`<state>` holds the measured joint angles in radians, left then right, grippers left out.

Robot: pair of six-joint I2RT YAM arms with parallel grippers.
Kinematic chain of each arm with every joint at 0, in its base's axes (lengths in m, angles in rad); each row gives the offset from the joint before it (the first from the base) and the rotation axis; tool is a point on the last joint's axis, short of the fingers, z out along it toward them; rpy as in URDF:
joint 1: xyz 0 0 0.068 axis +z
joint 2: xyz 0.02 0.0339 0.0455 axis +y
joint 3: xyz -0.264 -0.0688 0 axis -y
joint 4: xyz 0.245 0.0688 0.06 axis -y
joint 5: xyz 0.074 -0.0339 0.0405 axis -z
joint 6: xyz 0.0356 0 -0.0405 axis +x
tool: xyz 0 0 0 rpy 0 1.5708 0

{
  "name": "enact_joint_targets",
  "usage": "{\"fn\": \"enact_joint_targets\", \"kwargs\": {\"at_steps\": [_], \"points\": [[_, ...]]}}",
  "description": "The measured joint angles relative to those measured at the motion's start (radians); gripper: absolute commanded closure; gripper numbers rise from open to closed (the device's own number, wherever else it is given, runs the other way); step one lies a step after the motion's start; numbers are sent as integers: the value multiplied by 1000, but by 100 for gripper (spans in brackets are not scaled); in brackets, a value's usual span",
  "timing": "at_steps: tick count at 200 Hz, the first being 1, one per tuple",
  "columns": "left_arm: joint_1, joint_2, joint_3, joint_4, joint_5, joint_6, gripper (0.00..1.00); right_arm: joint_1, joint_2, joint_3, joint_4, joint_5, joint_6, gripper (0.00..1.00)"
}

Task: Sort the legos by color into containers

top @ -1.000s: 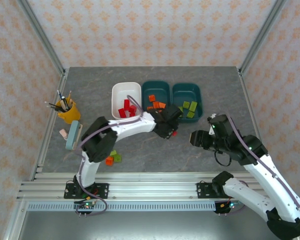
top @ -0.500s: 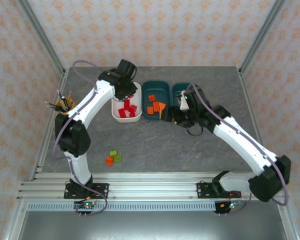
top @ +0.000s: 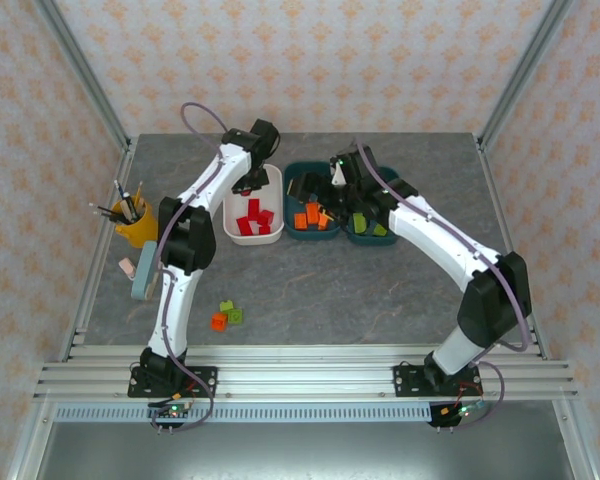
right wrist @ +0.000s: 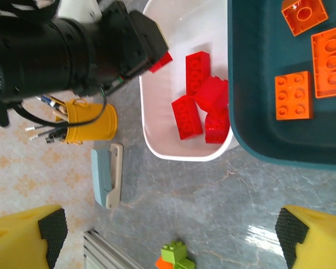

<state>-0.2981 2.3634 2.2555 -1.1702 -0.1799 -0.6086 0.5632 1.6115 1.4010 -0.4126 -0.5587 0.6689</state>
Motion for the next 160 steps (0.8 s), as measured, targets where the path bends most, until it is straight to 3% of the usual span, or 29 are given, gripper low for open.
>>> {"fn": "enact_joint_targets", "kwargs": {"at_steps": [80,125,160], "points": [[10,39,-21,-23,-42,27,66,-4,13,-23,39,-1,45,3],[10,48,-60,-25,-38,27,45,-4,13,-27,30,-3,36,3],[10,46,-60,-25,-38,27,39,-4,6,-27,-2,-2,-6,6]]}}
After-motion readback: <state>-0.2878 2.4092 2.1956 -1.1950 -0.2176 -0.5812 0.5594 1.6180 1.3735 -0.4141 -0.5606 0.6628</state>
